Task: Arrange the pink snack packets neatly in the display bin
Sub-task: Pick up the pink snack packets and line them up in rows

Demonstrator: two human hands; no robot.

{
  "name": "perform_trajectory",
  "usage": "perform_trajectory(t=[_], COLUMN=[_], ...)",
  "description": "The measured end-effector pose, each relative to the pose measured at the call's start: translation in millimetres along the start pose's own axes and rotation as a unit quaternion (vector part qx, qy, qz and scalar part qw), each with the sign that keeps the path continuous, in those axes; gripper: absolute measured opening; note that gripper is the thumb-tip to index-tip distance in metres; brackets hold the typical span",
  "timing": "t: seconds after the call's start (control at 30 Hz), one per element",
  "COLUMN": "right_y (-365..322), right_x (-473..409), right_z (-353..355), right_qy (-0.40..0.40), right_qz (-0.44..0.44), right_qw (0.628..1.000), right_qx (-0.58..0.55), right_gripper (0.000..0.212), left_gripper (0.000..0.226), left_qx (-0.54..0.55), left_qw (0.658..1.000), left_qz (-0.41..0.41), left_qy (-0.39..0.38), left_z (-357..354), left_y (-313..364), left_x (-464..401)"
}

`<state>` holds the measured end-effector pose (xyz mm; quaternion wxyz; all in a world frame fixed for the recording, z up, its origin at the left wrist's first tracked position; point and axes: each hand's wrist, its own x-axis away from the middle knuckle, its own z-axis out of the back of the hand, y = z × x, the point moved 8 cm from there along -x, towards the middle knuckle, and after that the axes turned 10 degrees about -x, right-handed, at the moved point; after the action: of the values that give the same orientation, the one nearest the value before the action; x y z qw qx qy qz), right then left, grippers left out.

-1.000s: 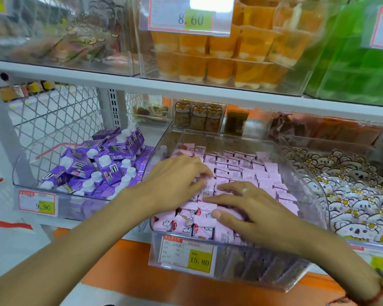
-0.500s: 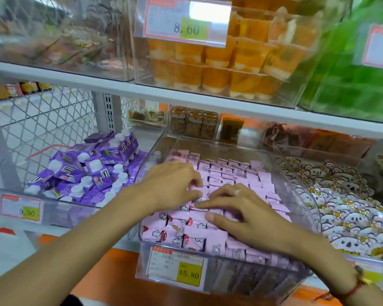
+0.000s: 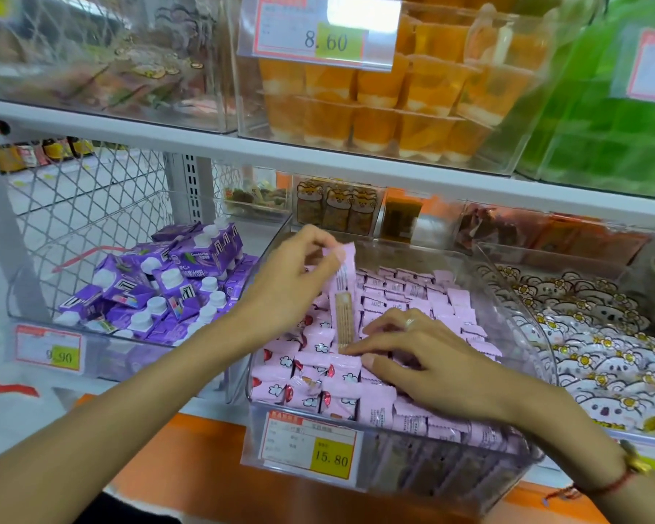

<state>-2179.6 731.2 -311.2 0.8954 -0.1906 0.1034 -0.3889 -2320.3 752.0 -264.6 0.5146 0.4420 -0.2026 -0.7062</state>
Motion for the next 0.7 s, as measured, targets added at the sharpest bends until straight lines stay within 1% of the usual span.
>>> perform_trajectory(t=[0.03,0.07,0.1,0.13,0.17,0.2,0.23,0.27,0.3,0.33,0.37,0.4,0.43,0.47,0.5,0.53,0.57,0.6,0.63,0.67,0.7], right_y=[-1,-2,-2,-1,0,1,3,3,3,2,0,-2,-3,-3,-1,5,13,19,23,27,30], right_x=[0,0,-1,-1,0,3,6,8,8,8,7,6,6,7,9,9,9,9,9,9,8], right_z=[1,6,13,23,35,47,56,60,60,58,57,57,57,59,62,62,59,55,50,46,43], right_qy=[-0.003,0.006,0.036,0.085,0.153,0.225,0.280,0.312,0.320,0.316,0.310,0.305,0.306,0.313,0.320,0.324,0.322,0.315,0.307,0.302,0.301], right_qz=[0.001,-0.004,-0.008,-0.011,-0.010,-0.006,-0.005,-0.006,-0.009,-0.010,-0.007,0.005,0.021,0.032,0.030,0.015,-0.012,-0.038,-0.061,-0.081,-0.100], right_qw=[1.000,0.998,0.991,0.978,0.961,0.941,0.924,0.914,0.912,0.913,0.910,0.905,0.898,0.889,0.874,0.851,0.823,0.795,0.773,0.761,0.752], right_qx=[-0.016,-0.060,-0.126,-0.188,-0.231,-0.253,-0.262,-0.258,-0.255,-0.257,-0.275,-0.296,-0.315,-0.334,-0.365,-0.412,-0.469,-0.518,-0.552,-0.568,-0.578], right_gripper=[0.029,0.026,0.023,0.022,0.020,0.015,0.009,0.022,0.039,0.052,0.058,0.058,0.051,0.041,0.032,0.027,0.026,0.030,0.033,0.034,0.033], left_gripper=[0.007,0.006,0.006,0.008,0.008,0.008,0.009,0.012,0.017,0.020,0.021,0.020,0.019,0.020,0.020,0.025,0.034,0.046,0.056,0.058,0.054], left_qx=[0.026,0.054,0.088,0.128,0.173,0.219,0.261,0.298,0.325,0.341,0.351,0.356,0.353,0.330,0.268,0.169,0.062,-0.026,-0.092,-0.139,-0.165], left_qw=[0.999,0.997,0.992,0.984,0.973,0.960,0.947,0.934,0.923,0.917,0.912,0.908,0.909,0.918,0.942,0.973,0.994,0.999,0.994,0.985,0.978], left_qz=[0.008,0.018,0.030,0.046,0.064,0.081,0.097,0.112,0.126,0.140,0.154,0.169,0.181,0.183,0.164,0.118,0.052,-0.013,-0.064,-0.100,-0.120], left_qy=[0.027,0.057,0.088,0.116,0.139,0.155,0.163,0.165,0.161,0.155,0.148,0.139,0.129,0.122,0.116,0.104,0.072,0.030,-0.010,-0.036,-0.045], left_z=[6,13,19,25,30,33,33,31,27,23,19,15,11,10,14,20,22,20,15,12,11], left_y=[1,1,0,-2,-5,-7,-9,-11,-12,-14,-16,-19,-21,-22,-21,-16,-6,5,12,18,21], left_x=[2,4,6,7,9,10,10,11,11,11,12,13,13,12,10,8,7,7,8,11,14])
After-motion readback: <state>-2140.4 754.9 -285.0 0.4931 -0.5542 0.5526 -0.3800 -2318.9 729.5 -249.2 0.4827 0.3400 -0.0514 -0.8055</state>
